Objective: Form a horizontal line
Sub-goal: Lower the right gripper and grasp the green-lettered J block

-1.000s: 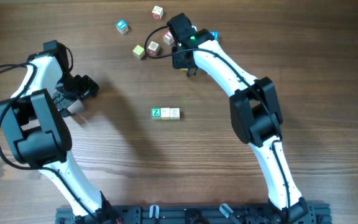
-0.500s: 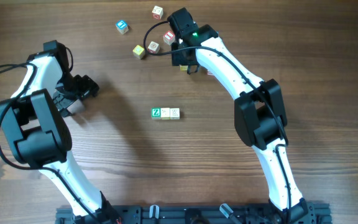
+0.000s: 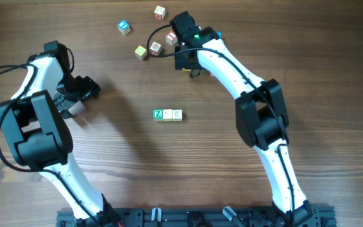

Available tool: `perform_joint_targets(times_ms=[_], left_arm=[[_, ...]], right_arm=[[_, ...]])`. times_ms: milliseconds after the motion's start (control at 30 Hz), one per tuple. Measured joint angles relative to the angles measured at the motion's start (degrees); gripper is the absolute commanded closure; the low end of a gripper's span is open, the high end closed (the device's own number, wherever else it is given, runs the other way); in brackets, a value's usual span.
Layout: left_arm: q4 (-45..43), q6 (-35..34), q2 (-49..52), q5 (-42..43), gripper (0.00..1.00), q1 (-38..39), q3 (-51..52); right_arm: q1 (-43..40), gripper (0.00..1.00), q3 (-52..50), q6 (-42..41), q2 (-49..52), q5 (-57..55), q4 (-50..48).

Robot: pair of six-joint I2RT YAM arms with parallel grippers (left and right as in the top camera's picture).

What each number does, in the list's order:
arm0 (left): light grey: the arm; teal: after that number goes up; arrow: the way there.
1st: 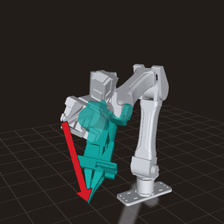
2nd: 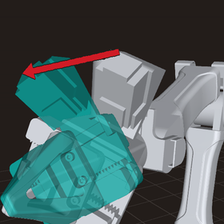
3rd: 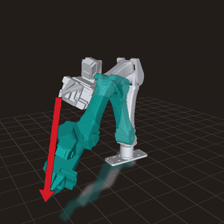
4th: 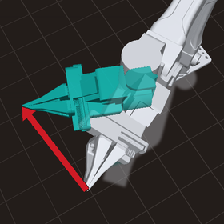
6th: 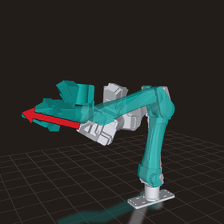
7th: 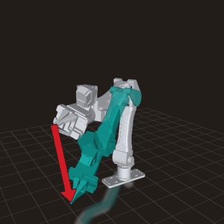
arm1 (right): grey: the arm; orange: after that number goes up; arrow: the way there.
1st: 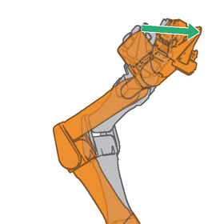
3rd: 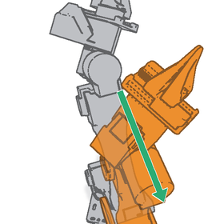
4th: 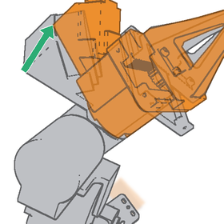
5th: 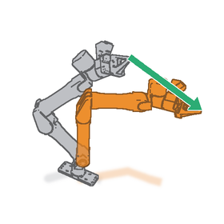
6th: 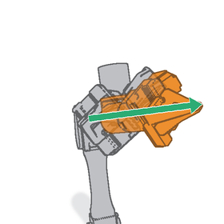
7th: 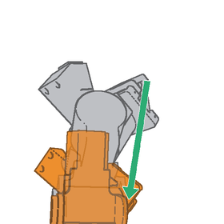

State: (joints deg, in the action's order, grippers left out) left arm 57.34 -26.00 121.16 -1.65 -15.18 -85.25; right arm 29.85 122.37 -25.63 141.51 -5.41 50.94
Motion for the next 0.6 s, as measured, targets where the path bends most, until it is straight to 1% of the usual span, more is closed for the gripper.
perform_joint_targets(times_ms=[133, 167, 200, 267, 500, 600], left_arm=[[0.0, 0.0, 0.0, 0.0, 0.00, 0.0, 0.0], [0.0, 0.0, 0.0, 0.0, 0.00, 0.0, 0.0], [0.0, 0.0, 0.0, 0.0, 0.00, 0.0, 0.0], [0.0, 0.0, 0.0, 0.0, 0.00, 0.0, 0.0], [0.0, 0.0, 0.0, 0.0, 0.00, 0.0, 0.0], [0.0, 0.0, 0.0, 0.0, 0.00, 0.0, 0.0]], right_arm=[[0.0, 0.54, 0.0, 0.0, 1.5, 0.0, 0.0], [0.0, 0.53, 0.0, 0.0, 1.6, 0.0, 0.0], [0.0, 0.46, 0.0, 0.0, 1.6, 0.0, 0.0], [0.0, 0.44, 0.0, 0.1, 1.6, 0.0, -0.4], [0.0, 0.46, 0.0, 0.0, 1.6, 0.0, -1.0], [0.0, 0.49, 0.0, 0.0, 1.6, 0.0, -1.1]])
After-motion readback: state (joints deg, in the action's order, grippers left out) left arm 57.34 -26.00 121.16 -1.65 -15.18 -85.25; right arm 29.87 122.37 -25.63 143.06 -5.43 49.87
